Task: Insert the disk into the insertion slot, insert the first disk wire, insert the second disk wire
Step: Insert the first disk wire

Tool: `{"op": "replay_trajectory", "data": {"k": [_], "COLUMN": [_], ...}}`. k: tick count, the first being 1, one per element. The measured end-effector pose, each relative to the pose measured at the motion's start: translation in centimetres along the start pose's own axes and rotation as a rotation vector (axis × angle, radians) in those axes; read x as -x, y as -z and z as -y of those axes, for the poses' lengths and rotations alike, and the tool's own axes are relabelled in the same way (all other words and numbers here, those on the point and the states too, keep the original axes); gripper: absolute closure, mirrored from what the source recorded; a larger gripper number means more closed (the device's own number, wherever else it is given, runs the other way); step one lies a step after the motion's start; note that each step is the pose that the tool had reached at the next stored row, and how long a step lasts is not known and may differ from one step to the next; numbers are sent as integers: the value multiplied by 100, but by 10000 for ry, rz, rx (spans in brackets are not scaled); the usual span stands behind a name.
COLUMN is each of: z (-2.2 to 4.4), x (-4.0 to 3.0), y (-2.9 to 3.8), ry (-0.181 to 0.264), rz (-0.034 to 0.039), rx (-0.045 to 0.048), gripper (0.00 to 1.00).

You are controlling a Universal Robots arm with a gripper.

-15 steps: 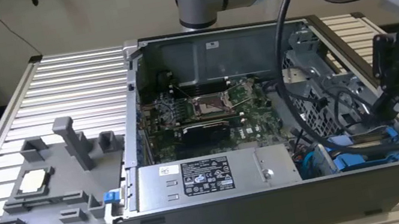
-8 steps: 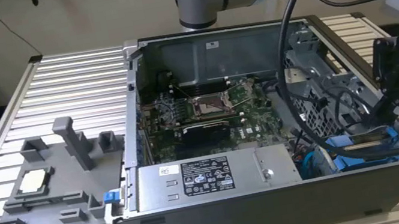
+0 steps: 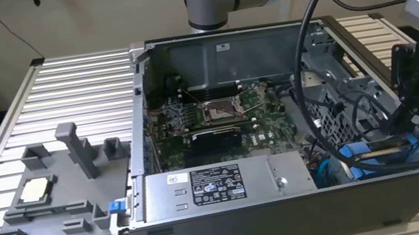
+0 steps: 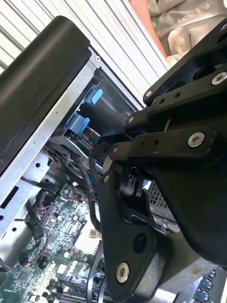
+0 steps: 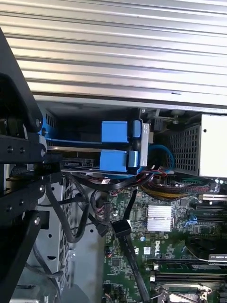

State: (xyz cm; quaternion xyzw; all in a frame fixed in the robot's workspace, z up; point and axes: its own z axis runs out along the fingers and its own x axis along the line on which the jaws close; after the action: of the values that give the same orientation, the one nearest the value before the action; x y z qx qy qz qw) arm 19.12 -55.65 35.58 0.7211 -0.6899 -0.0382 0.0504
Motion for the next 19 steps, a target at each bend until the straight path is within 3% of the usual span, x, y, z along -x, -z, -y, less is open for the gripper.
{"op": "replay_trajectory", "data": {"k": [8, 11, 17, 19], "z": [3, 5, 10, 12], "x": [0, -3, -26, -27], "y": [-21, -35, -82, -90], "ry": [-10, -21, -93, -116], "rz": [9, 99, 155, 226], "rx": [1, -3, -5, -7], "gripper": [81, 81, 81, 81]}}
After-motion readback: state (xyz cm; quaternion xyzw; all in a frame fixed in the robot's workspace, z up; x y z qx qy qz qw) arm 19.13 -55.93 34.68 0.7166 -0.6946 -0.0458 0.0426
